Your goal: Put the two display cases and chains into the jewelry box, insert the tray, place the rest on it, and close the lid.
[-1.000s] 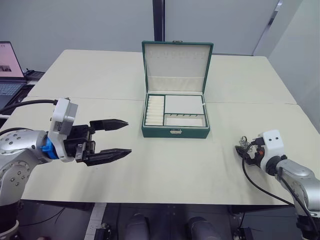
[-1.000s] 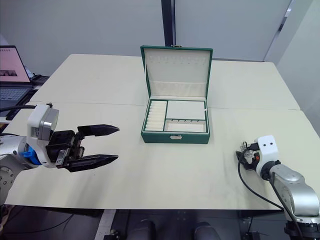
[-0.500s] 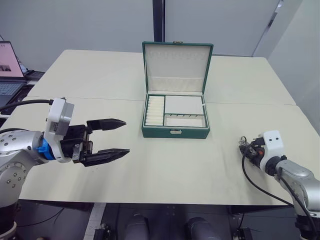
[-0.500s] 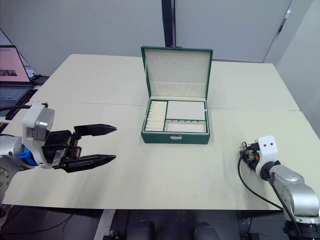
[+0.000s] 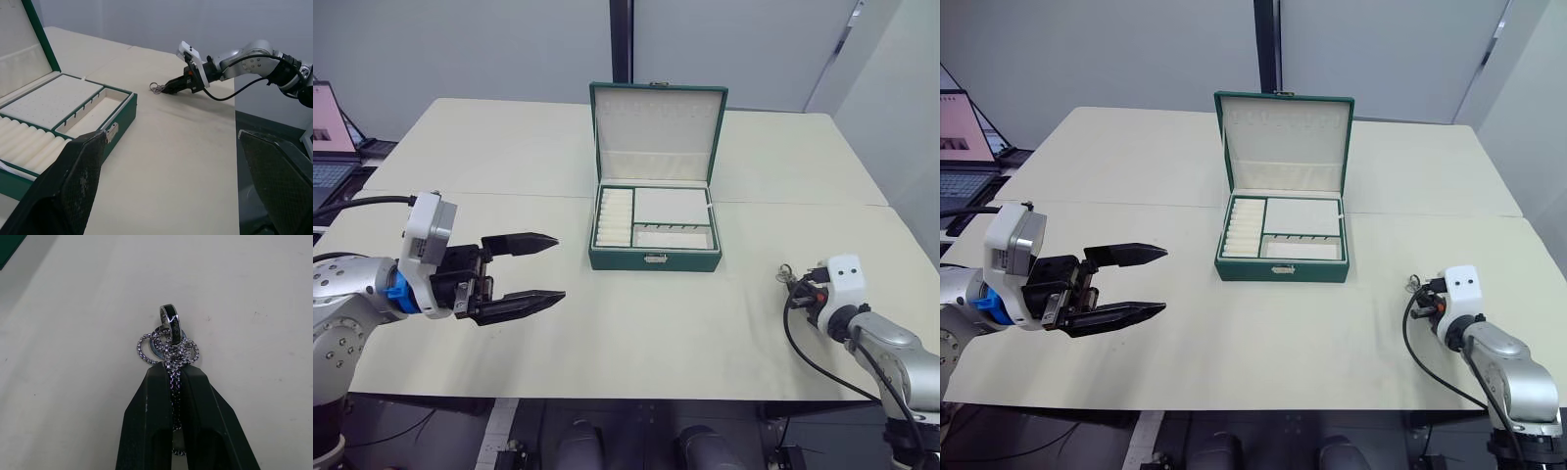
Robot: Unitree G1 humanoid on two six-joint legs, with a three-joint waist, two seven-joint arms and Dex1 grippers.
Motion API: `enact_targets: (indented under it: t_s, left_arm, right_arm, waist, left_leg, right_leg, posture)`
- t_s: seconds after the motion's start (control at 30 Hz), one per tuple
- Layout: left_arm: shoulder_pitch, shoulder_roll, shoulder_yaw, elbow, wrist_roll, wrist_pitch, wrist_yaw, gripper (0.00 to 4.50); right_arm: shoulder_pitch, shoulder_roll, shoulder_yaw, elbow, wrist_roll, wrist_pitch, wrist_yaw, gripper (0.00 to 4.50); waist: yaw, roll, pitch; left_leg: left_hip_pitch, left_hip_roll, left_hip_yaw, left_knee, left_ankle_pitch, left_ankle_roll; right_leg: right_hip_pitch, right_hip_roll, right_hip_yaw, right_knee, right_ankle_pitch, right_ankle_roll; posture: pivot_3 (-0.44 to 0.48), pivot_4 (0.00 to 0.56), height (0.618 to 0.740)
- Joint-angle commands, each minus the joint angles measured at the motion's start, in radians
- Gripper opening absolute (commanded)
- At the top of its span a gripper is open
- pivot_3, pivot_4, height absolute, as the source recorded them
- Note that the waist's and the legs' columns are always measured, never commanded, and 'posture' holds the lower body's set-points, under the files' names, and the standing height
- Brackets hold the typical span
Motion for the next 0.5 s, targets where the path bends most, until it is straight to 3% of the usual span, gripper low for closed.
enact_targets:
  t_s: [0.03, 0.5]
  left_arm:
    - [-0.006, 0.012, 0.03, -0.016, -0.007, -0.013, 0.007, 4.5]
    - [-0.021, 0.01, 0.01, -0.009, -0.002, -0.02, 0.012, 4.5]
  right_arm:
    - [0.024, 0.033, 0.032, 0.019, 0.009, 0.021, -0.001, 0.01]
    - [0.0, 0.028, -0.033, -0.052, 0.032, 0.002, 0.002, 0.01]
  waist:
    - [-0.003, -0.001, 0.0]
    - [-0.01, 0.001, 0.001]
  left_leg:
    - [0.0, 0.0, 0.0, 0.0, 0.0, 0.0]
    - [0.0, 0.0, 0.0, 0.0, 0.0, 0.0]
  right_leg:
    - [0.0, 0.0, 0.0, 0.0, 0.0, 0.0]
    - [0.0, 0.0, 0.0, 0.0, 0.0, 0.0]
  posture:
    - [0.0, 0.15, 0.74]
    - [0.0, 0.15, 0.74]
